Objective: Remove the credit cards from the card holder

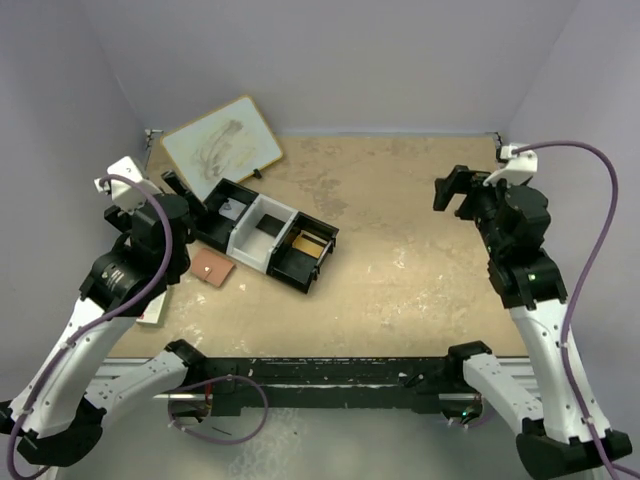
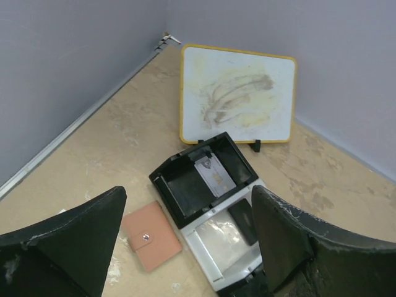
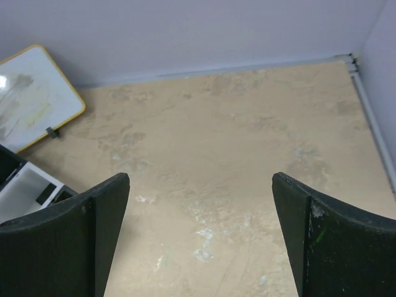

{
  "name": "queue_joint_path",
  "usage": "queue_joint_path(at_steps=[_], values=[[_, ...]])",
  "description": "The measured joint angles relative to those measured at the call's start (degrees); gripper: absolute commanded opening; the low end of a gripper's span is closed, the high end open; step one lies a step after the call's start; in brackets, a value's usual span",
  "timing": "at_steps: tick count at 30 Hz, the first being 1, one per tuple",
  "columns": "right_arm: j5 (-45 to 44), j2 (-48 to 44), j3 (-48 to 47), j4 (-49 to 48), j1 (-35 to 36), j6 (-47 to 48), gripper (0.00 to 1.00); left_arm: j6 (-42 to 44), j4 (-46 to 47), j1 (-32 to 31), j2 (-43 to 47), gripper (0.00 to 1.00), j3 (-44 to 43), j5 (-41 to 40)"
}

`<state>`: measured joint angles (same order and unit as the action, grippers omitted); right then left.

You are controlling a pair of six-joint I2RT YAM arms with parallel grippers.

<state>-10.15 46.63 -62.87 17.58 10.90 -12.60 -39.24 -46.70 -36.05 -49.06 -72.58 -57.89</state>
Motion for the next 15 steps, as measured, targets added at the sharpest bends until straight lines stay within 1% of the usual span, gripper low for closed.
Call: queue_joint_path(at_steps=[2, 7, 12, 15], values=[[2.4, 1.9, 0.8, -1.4, -0.2, -1.1, 1.00, 0.2, 1.3, 3.2, -0.8, 0.81, 0.9, 1.0], [5.9, 10.4, 1.2, -4.0, 1.6, -3.8, 1.00, 0.5, 4.2, 11.5, -2.7, 0.88, 4.2, 5.4], [5.1, 22.3, 1.2, -4.2, 6.8, -7.5, 1.00, 0.8, 6.7, 19.4, -4.0, 0.93, 9.3, 13.2], [5.0, 28.7, 1.2, -4.2, 9.9, -10.0, 1.00, 0.7, 7.3, 23.0, -5.0, 0.94, 11.9, 18.1]])
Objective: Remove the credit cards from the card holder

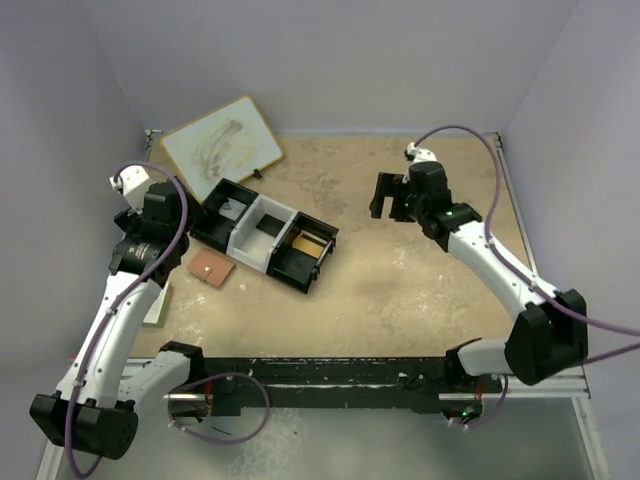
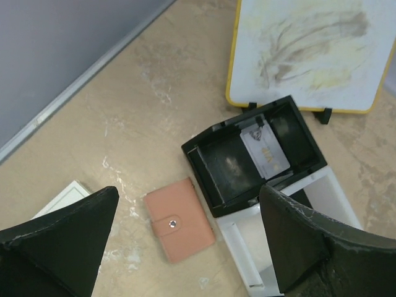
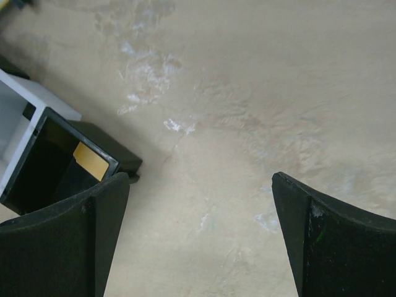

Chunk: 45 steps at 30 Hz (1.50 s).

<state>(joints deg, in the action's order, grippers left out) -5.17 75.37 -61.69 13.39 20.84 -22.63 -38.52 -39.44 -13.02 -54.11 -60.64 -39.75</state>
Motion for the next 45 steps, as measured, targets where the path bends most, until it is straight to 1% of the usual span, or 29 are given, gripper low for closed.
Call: queue_joint_path(at_steps=[4, 10, 17, 25, 29, 36, 40, 45], values=[[0.2, 5.4, 0.1, -0.6, 3.5, -3.7, 1.00, -0.5, 0.7, 3.8, -1.1, 0.96, 3.7, 5.9], [0.4, 8.8, 0.1, -2.4, 7.8, -8.4, 1.00, -2.5, 1.8, 6.9, -0.7, 0.96, 9.4, 12.7], [2.0, 14.3, -0.9, -4.0, 12.3, -10.9, 1.00, -4.7, 3.1, 8.1, -0.5, 0.96, 13.0, 18.8], [3.1, 24.2, -8.1, -3.7, 15.8, -10.8, 1.00, -6.5, 4.8, 8.5, -1.5, 0.96, 13.8, 22.6], [0.7, 28.0, -11.3, -2.0, 16.2, -10.8, 1.00, -7.2, 5.6, 8.5, -2.2, 0.96, 14.5, 24.2], [-7.4, 32.6, -17.0, 2.4, 16.2, -8.3, 1.00, -7.9, 7.0, 8.5, -3.4, 0.95, 15.1, 27.4], [-10.8, 33.0, -17.4, 3.6, 16.1, -7.1, 1.00, -8.0, 7.8, 8.5, -3.9, 0.95, 15.3, 28.6], [-12.6, 32.9, -17.0, 3.4, 14.1, -6.1, 1.00, -8.0, 8.7, 8.5, -4.7, 0.95, 15.6, 29.5]])
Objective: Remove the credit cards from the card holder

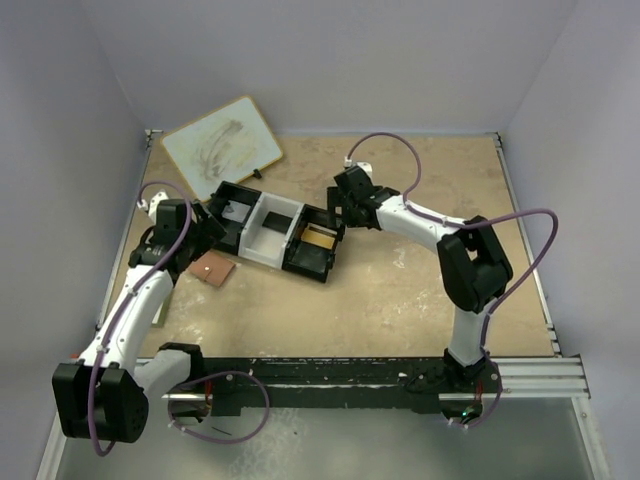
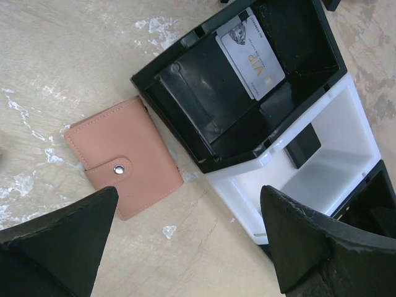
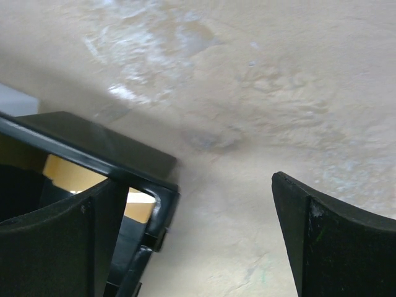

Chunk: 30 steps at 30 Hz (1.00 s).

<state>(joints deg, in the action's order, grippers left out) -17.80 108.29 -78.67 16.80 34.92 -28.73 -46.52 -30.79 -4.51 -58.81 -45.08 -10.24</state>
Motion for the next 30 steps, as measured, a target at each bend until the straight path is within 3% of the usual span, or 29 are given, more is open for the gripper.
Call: queue_joint_path(at_steps=[15, 24, 30], values=[[1.0, -1.0, 4.8, -3.8, -16.2, 6.0, 1.00, -0.4, 3.5, 0.0, -7.1, 0.95, 1.9, 1.0], [3.8, -1.0, 3.5, -3.5, -21.9, 9.7, 1.00, -1.4, 2.2, 0.0, -20.8, 0.96, -2.4, -7.1], [6.0, -4.3, 3.1, -2.3, -22.3, 10.5, 1.00, -5.5, 0.3, 0.0, -22.3, 0.95, -3.8, -12.2]])
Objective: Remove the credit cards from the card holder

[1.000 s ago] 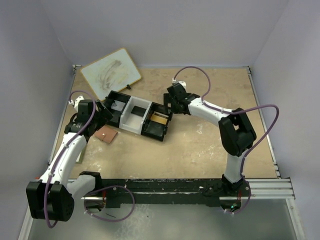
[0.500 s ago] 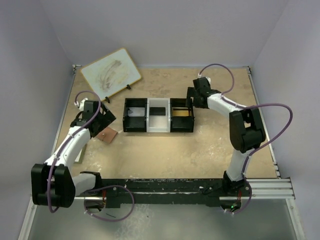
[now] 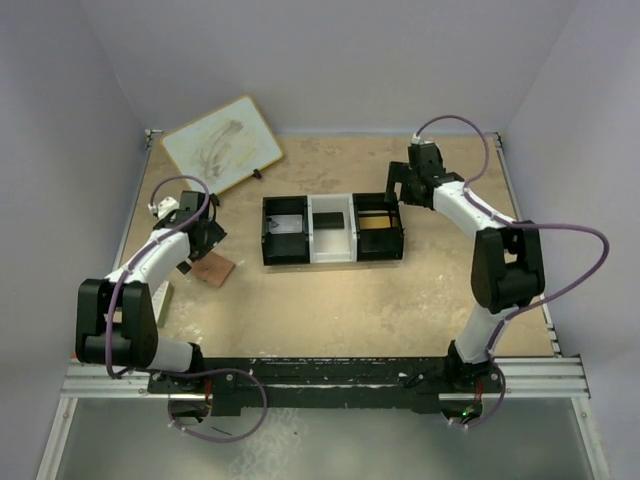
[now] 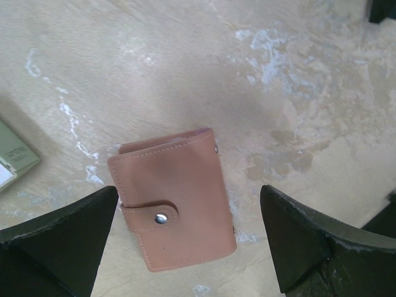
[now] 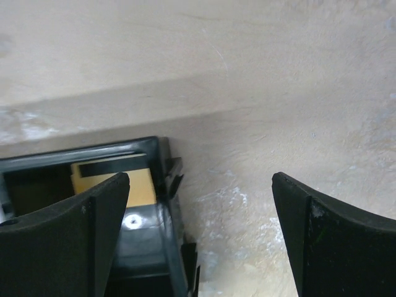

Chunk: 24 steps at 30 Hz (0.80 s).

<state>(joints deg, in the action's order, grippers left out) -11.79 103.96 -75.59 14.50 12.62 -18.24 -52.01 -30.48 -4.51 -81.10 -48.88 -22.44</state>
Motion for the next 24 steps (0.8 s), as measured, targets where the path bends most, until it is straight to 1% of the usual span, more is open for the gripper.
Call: queue_joint_path(at_steps=[5, 9, 11, 12, 14, 15, 17, 21, 23, 24], values=[[2.5, -7.3, 0.0, 0.8, 0.0, 0.1, 1.00, -2.6, -1.3, 0.0, -1.2, 0.93, -0.5, -4.0], [3.9, -13.2, 0.2, 1.7, 0.1, 0.0, 1.00, -2.9, -1.2, 0.0, -7.1, 0.87, -2.4, -4.6], [4.3, -16.1, 0.8, 2.0, 0.1, 0.0, 1.00, -2.2, -0.9, 0.0, -9.9, 0.86, -2.7, -4.3], [4.5, -17.5, 1.2, 2.2, 0.1, 0.0, 1.00, -1.7, -1.0, 0.0, -11.0, 0.83, -2.7, -4.2], [5.1, -20.7, 2.8, 2.7, 0.1, -0.2, 1.00, -1.2, -1.0, 0.0, -11.6, 0.73, -2.8, -3.8], [5.4, -22.5, 3.8, 3.0, 0.1, -0.3, 1.00, -0.9, -1.0, 0.0, -11.6, 0.70, -2.8, -3.5], [5.4, -25.5, 5.7, 3.4, 0.1, -0.7, 1.00, -0.3, -0.3, -0.4, -11.2, 0.69, -2.2, -3.3], [6.1, -31.9, 10.9, 3.0, 0.1, -2.5, 1.00, 0.3, 0.9, -3.5, -8.3, 0.66, 1.0, -3.0], [7.1, -35.2, 14.4, 2.3, 0.1, -3.6, 1.00, 0.0, 0.8, -6.4, -7.0, 0.66, 2.4, -2.9], [8.4, -36.9, 16.4, 1.9, 0.1, -4.3, 1.00, -0.3, 0.8, -8.8, -6.3, 0.66, 3.2, -3.0]])
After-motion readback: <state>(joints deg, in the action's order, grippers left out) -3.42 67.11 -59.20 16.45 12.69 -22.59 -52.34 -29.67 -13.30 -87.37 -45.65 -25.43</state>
